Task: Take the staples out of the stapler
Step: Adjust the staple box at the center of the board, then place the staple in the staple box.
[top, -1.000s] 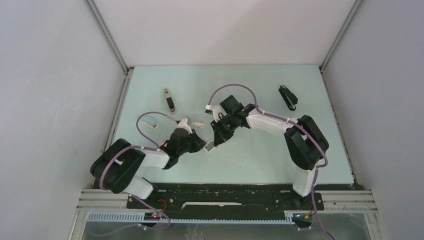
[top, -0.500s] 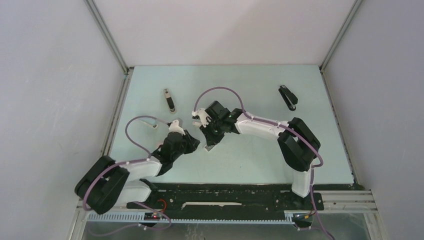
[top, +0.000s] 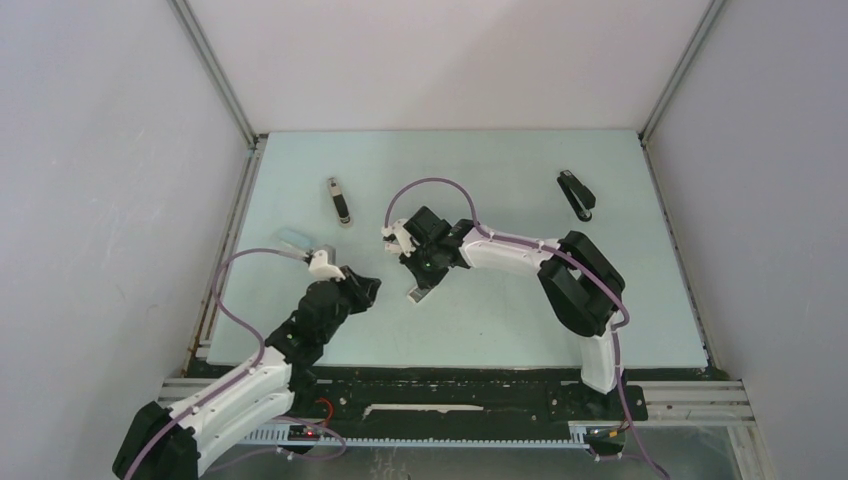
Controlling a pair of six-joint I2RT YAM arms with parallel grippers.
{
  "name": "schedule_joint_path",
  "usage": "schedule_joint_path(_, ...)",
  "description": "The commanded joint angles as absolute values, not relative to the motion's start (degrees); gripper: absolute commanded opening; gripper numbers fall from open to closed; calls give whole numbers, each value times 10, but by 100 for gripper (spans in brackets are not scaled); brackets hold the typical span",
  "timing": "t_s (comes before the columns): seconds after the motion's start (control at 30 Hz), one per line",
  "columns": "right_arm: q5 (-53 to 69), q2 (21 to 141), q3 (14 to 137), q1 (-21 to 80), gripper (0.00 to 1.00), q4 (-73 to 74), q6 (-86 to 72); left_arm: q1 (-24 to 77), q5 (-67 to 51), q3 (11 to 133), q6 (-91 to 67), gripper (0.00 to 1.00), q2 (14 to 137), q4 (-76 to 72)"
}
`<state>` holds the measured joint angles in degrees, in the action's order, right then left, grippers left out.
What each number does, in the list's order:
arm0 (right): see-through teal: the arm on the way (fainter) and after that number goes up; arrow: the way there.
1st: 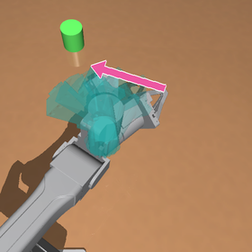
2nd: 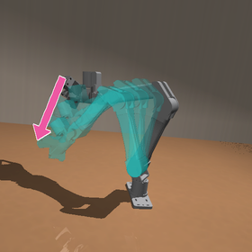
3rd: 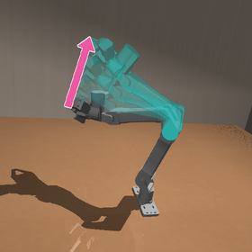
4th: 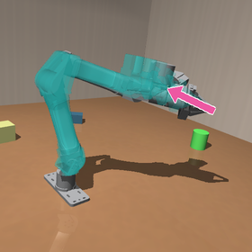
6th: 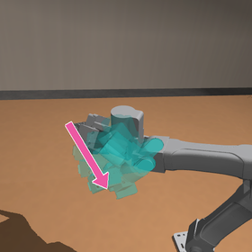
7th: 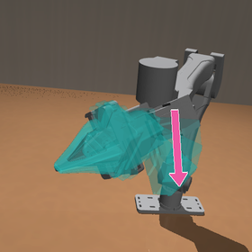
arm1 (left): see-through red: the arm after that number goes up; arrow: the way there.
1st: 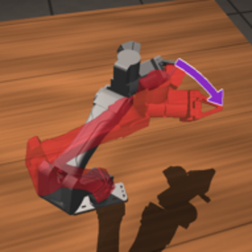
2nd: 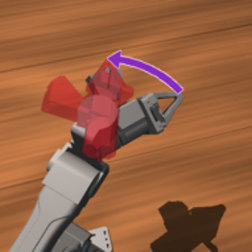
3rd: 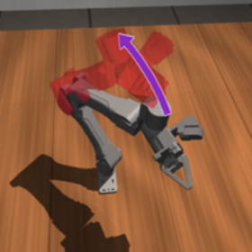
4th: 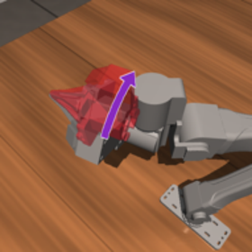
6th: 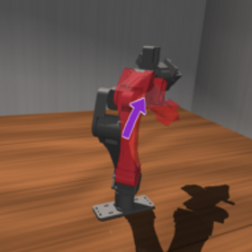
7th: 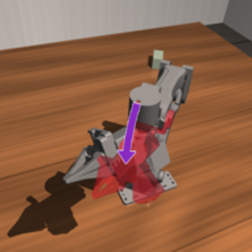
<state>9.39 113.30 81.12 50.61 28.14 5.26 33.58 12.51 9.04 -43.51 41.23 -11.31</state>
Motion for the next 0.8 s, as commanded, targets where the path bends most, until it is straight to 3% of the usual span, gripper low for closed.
schedule_joint_path(0.0,73,1136,834,510,18,282,63,337,142,71,-430,25,374,-62)
schedule_joint_path(0.53,83,1148,836,511,23,288,62,337,131,64,-436,25,358,-54)
schedule_joint_path(0.77,83,1145,836,511,34,289,61,337,128,65,-436,25,351,-48)
